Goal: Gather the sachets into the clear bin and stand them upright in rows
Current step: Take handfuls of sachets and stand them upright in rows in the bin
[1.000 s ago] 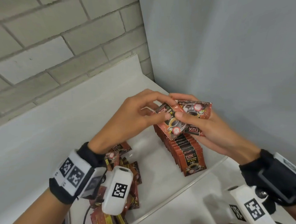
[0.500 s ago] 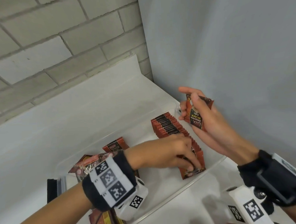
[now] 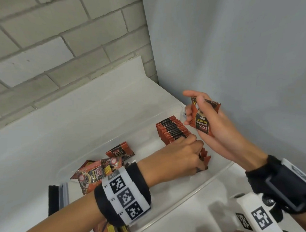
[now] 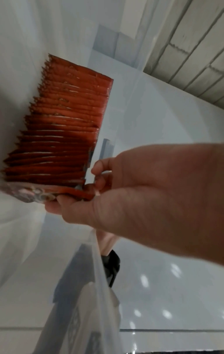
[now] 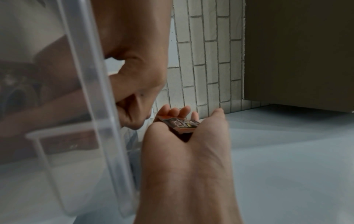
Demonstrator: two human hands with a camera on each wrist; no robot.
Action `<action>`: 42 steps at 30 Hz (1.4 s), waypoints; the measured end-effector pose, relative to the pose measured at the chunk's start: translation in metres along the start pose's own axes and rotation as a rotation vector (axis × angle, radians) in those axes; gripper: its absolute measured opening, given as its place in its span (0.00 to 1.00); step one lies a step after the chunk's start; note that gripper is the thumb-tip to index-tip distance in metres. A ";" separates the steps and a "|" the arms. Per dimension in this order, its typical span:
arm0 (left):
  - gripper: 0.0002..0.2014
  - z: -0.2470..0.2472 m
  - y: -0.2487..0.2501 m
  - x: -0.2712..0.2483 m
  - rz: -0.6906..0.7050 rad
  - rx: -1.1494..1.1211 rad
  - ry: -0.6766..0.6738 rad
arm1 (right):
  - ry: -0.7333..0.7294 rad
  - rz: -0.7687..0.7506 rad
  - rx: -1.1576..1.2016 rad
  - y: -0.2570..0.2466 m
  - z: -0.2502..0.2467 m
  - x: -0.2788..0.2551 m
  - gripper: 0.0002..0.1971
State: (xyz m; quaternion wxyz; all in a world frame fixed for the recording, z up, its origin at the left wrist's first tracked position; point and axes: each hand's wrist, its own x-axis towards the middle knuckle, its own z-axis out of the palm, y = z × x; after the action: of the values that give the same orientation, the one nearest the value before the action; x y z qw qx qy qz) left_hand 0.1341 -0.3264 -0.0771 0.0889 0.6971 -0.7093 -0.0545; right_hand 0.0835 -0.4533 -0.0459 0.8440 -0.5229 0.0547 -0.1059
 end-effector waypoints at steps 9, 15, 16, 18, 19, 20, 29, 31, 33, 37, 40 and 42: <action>0.12 0.009 0.002 -0.001 0.000 0.195 0.011 | 0.004 0.007 0.005 -0.001 0.000 0.000 0.22; 0.09 0.009 0.003 -0.003 0.011 0.203 -0.011 | -0.010 0.008 0.052 -0.001 -0.001 0.000 0.19; 0.09 0.009 0.003 -0.003 0.014 0.207 -0.015 | -0.013 0.009 0.062 -0.001 -0.002 0.000 0.18; 0.08 0.009 0.004 -0.004 0.018 0.217 -0.020 | -0.018 0.013 0.083 -0.001 -0.003 0.000 0.18; 0.08 0.009 0.004 -0.004 0.019 0.212 -0.017 | -0.020 0.015 0.094 -0.001 -0.003 0.000 0.18; 0.08 0.009 0.003 -0.005 0.019 0.196 -0.013 | -0.019 0.019 0.105 -0.001 -0.003 0.000 0.18; 0.13 -0.010 -0.004 -0.012 -0.026 -0.060 -0.076 | -0.054 0.093 0.282 -0.001 -0.007 0.001 0.23; 0.13 -0.022 -0.010 -0.017 -0.086 -0.257 -0.057 | -0.048 0.120 0.286 -0.002 -0.008 0.001 0.23; 0.10 -0.035 -0.017 -0.024 -0.185 -0.438 -0.023 | -0.034 0.142 0.264 -0.002 -0.008 0.001 0.22; 0.09 -0.055 -0.023 -0.033 -0.389 -0.635 0.149 | 0.012 0.136 0.214 -0.003 -0.005 0.001 0.17; 0.12 -0.061 -0.022 -0.032 -0.488 -0.741 0.258 | 0.016 0.109 0.177 -0.004 -0.003 0.000 0.17; 0.14 -0.060 -0.021 -0.030 -0.526 -0.785 0.317 | 0.009 0.098 0.152 -0.004 -0.003 -0.001 0.18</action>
State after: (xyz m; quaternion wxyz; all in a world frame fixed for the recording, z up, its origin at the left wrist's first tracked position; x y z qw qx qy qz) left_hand 0.1673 -0.2946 -0.0239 0.4346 0.7660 -0.4133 -0.2315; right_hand 0.0813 -0.4572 -0.0437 0.8851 -0.4538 0.0757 -0.0707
